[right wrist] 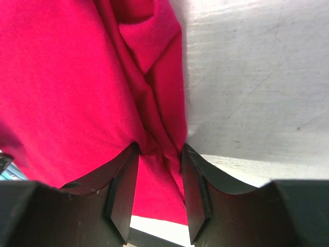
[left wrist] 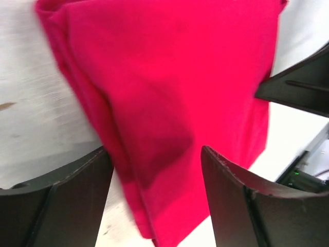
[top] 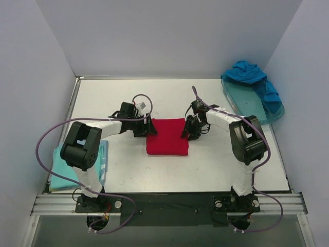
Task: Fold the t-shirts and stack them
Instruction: Put the neatly folded tshirt into the corner of the board with the left arm
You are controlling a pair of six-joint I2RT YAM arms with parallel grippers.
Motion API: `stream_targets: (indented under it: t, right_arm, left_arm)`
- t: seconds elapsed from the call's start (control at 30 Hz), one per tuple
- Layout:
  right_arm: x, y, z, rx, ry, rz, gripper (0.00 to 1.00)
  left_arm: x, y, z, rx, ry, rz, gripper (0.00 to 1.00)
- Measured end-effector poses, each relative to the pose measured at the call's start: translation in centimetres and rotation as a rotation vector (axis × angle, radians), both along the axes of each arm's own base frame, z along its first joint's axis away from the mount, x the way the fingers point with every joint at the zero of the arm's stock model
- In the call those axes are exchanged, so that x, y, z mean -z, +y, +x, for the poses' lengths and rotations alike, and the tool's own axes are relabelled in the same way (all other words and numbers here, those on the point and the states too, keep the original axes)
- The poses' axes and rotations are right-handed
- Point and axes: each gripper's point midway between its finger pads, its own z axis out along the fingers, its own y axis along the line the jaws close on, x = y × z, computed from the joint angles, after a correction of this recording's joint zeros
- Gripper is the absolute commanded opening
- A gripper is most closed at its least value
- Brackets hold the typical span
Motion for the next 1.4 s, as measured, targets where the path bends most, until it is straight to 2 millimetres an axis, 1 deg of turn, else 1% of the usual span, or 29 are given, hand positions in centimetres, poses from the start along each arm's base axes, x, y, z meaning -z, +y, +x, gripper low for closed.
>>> stream_targets:
  t: [0.03,0.07,0.1,0.13,0.17,0.2,0.23,0.27,0.3,0.33,0.4,0.5,0.6,0.7,0.77,0.83,0.93,1.07,1.13,1.27,1.4]
  right_arm:
    - [0.0,0.2,0.1,0.004,0.0,0.01,0.34]
    - [0.0,0.3,0.1,0.005,0.0,0.019,0.34]
    - [-0.1,0.5,0.2,0.006,-0.001,0.025,0.34]
    - [-0.1,0.6,0.2,0.007,-0.002,0.031,0.34]
    - [-0.1,0.6,0.3,0.008,-0.004,0.034,0.34]
    - [-0.1,0.7,0.4,0.009,-0.006,0.037,0.36]
    - [-0.1,0.7,0.4,0.01,-0.008,0.038,0.37]
    - [-0.1,0.8,0.5,0.011,-0.009,0.04,0.41]
    - [-0.1,0.8,0.5,0.013,-0.009,0.042,0.42]
    - [-0.2,0.9,0.5,0.016,-0.009,0.049,0.46]
    - [-0.3,0.8,0.8,0.027,-0.014,0.061,0.5]
    - [-0.5,0.1,0.6,0.04,-0.025,0.063,0.52]
    - [-1.1,-2.1,-0.4,0.061,-0.026,0.034,0.53]
    - [-3.0,-4.0,-1.0,0.067,-0.066,0.006,0.53]
    - [-4.8,-4.7,-1.0,0.059,-0.117,-0.007,0.53]
    - [-6.5,-5.0,-1.1,0.044,-0.171,-0.011,0.53]
    - [-7.8,-5.5,-1.5,0.033,-0.217,-0.018,0.53]
    - [-7.4,-6.1,-2.6,0.027,-0.199,-0.038,0.53]
    - [-7.0,-6.3,-3.1,0.024,-0.183,-0.048,0.53]
    - [-6.8,-6.5,-3.4,0.014,-0.175,-0.058,0.54]
    - [-6.9,-6.6,-3.4,0.006,-0.181,-0.06,0.53]
  left_arm:
    - [0.1,-0.4,-0.1,0.001,0.007,-0.017,0.68]
    - [0.2,-0.8,-0.1,0.002,0.013,-0.03,0.62]
    - [0.3,-1.2,-0.2,0.003,0.019,-0.043,0.59]
    - [0.5,-1.5,-0.2,0.003,0.026,-0.049,0.51]
    - [0.7,-1.8,-0.4,0.002,0.037,-0.06,0.45]
    - [0.8,-2.0,-0.5,0.0,0.045,-0.068,0.35]
    - [1.1,-2.2,-0.6,-0.003,0.058,-0.074,0.28]
    - [1.3,-2.2,-0.8,-0.006,0.073,-0.079,0.11]
    - [1.6,-2.3,-0.9,-0.009,0.089,-0.085,0.04]
    - [1.7,-2.3,-1.0,-0.012,0.104,-0.092,0.0]
    - [1.6,-2.3,-1.0,-0.013,0.115,-0.104,0.0]
    - [1.5,-1.9,-1.1,-0.007,0.127,-0.097,0.0]
    - [1.2,-0.9,-1.3,0.02,0.136,-0.045,0.0]
    - [0.2,0.7,-1.7,0.08,0.12,0.062,0.0]
    - [-1.0,2.3,-2.3,0.134,0.096,0.152,0.0]
    - [-2.3,4.2,-3.3,0.193,0.072,0.238,0.0]
    - [-3.6,7.5,-5.1,0.279,0.061,0.373,0.0]
    - [-4.5,12.1,-8.3,0.387,0.107,0.539,0.0]
    - [-5.2,13.9,-9.6,0.43,0.123,0.608,0.0]
    - [-7.4,16.7,-11.4,0.483,0.095,0.725,0.0]
    - [-10.0,20.1,-12.7,0.468,0.05,0.838,0.0]
